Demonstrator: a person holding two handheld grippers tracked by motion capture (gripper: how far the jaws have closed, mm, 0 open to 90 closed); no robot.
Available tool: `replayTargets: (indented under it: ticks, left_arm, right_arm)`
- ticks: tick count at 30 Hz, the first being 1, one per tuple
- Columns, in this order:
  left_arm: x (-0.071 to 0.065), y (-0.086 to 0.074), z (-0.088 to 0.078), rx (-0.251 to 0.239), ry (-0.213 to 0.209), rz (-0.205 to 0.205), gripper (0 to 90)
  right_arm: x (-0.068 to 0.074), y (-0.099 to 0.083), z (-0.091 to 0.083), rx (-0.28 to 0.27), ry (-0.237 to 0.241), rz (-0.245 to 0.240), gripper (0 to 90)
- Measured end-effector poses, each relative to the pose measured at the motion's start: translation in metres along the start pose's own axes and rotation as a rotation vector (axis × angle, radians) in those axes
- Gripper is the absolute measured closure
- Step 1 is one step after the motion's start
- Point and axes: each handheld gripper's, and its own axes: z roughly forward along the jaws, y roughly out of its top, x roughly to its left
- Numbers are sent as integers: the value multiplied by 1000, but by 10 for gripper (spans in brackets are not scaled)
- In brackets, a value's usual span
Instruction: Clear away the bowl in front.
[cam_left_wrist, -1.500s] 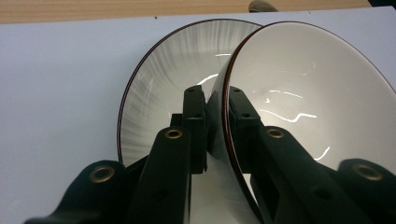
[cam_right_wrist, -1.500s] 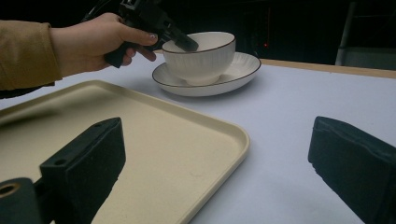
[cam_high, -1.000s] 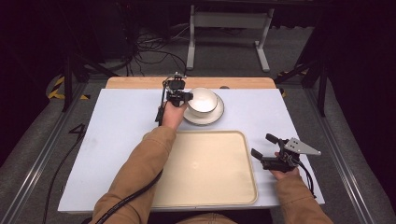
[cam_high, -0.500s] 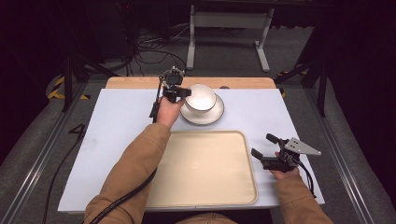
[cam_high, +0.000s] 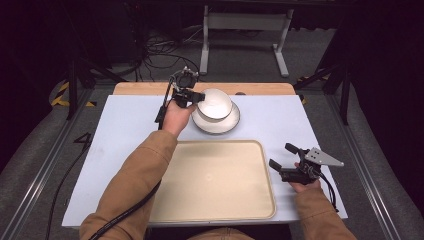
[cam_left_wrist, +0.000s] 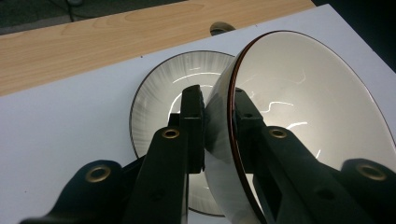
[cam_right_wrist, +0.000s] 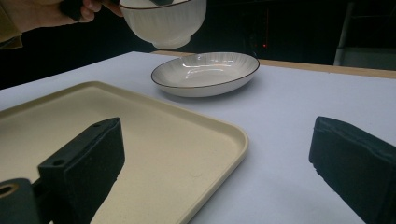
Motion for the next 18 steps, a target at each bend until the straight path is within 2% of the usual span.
replayTargets:
  ticks: [5,18]
  left_arm:
    - [-6,-1,-13,15,-15,49,794]
    - [-14,-10,-34,50,-57,120,794]
  right_arm:
    - [0,0,0,1,3,1,37]
    - [0,0,0,3,5,1,36]
